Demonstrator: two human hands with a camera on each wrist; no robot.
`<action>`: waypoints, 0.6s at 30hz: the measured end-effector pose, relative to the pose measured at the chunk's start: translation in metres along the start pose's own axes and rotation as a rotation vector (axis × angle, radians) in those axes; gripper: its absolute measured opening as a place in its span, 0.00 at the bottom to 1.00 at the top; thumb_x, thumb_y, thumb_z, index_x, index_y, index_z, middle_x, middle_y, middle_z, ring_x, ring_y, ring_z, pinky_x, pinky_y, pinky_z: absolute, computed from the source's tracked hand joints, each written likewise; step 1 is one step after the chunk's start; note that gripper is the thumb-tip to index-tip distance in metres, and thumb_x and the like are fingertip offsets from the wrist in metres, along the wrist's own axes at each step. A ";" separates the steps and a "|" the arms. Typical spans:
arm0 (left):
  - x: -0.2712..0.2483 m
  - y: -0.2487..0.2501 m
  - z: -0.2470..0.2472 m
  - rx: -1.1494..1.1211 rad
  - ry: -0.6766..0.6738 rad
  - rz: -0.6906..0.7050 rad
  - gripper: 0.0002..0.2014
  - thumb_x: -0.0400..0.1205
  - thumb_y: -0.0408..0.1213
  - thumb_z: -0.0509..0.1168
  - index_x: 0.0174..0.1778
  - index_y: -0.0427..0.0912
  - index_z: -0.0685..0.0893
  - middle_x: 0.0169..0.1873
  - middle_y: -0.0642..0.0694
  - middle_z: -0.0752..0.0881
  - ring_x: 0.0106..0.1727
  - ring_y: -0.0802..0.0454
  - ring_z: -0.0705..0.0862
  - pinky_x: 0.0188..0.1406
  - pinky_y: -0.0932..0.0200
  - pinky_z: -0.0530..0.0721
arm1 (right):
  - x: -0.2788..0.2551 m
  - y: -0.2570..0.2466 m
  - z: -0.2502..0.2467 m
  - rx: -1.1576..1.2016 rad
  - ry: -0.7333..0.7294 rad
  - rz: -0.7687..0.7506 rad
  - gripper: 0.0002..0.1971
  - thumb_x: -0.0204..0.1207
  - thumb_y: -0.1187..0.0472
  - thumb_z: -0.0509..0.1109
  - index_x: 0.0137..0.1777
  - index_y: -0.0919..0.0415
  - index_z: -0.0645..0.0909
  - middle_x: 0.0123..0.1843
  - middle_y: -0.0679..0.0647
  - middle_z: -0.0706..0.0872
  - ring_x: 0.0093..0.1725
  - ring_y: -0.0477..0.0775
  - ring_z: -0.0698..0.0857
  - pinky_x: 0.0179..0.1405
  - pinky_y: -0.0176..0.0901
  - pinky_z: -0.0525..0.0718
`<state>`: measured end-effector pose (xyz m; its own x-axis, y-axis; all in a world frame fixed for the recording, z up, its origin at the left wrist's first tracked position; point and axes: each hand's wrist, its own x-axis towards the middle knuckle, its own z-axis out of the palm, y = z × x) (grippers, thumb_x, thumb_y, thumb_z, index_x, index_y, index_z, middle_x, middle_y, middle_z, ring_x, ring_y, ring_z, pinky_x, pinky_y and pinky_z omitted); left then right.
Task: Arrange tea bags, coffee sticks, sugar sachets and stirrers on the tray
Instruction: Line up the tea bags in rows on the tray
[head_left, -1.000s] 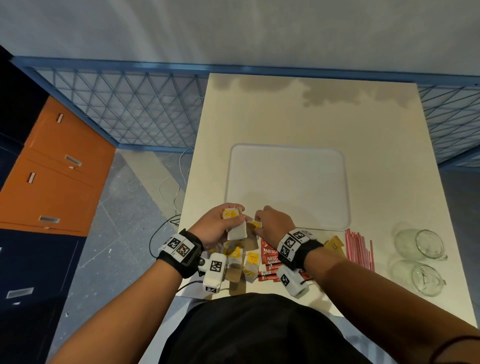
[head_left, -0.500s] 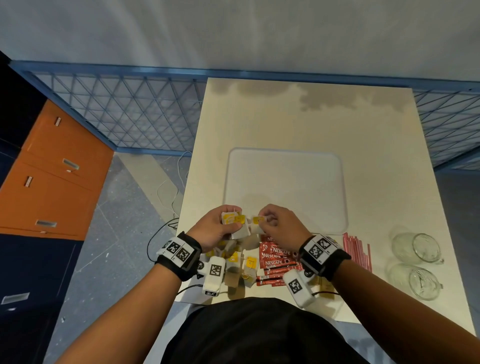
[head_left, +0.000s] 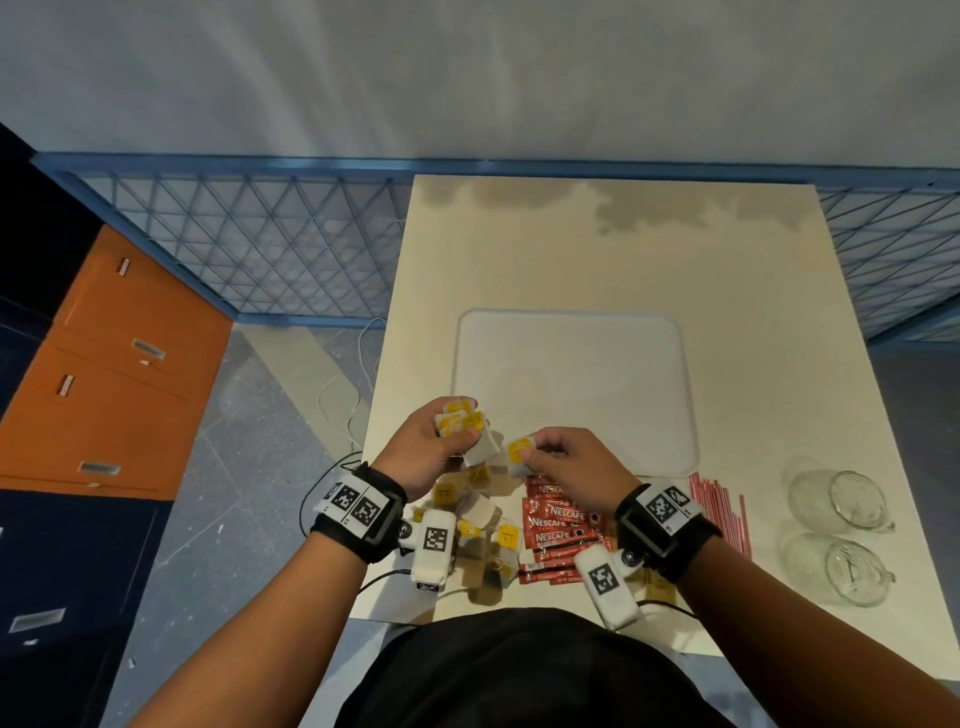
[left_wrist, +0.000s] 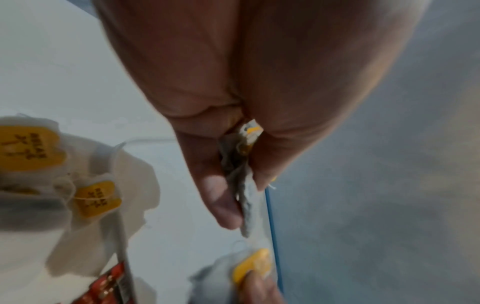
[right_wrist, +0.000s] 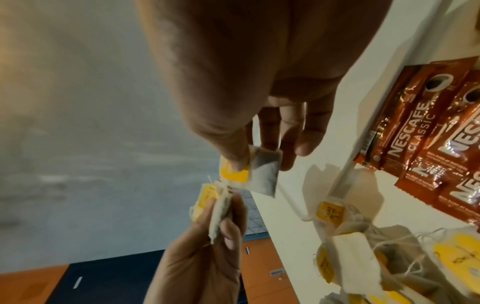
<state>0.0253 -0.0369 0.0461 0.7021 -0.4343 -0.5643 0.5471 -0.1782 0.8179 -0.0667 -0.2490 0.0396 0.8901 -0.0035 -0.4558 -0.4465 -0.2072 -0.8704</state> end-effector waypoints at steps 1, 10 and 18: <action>-0.001 -0.001 0.000 0.007 0.016 0.003 0.17 0.84 0.26 0.68 0.68 0.41 0.80 0.53 0.41 0.89 0.52 0.45 0.90 0.48 0.44 0.90 | 0.000 -0.001 0.001 0.056 0.021 0.010 0.05 0.84 0.59 0.73 0.50 0.56 0.90 0.47 0.55 0.94 0.41 0.56 0.91 0.42 0.44 0.88; -0.002 -0.010 0.012 -0.166 -0.038 -0.069 0.15 0.84 0.39 0.71 0.66 0.40 0.82 0.53 0.37 0.84 0.55 0.42 0.85 0.41 0.52 0.90 | 0.014 -0.012 0.013 0.181 0.065 0.005 0.07 0.82 0.58 0.75 0.55 0.60 0.89 0.51 0.62 0.91 0.34 0.51 0.86 0.40 0.51 0.85; 0.014 -0.008 0.005 -0.209 -0.031 -0.042 0.16 0.84 0.20 0.64 0.62 0.42 0.82 0.48 0.41 0.85 0.44 0.50 0.87 0.39 0.56 0.89 | 0.037 -0.011 0.013 0.142 0.133 0.043 0.06 0.83 0.61 0.74 0.56 0.61 0.88 0.43 0.53 0.91 0.34 0.44 0.88 0.29 0.31 0.80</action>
<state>0.0288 -0.0457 0.0326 0.6639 -0.4580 -0.5911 0.6607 -0.0111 0.7506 -0.0298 -0.2345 0.0294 0.8701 -0.1407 -0.4724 -0.4841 -0.0644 -0.8726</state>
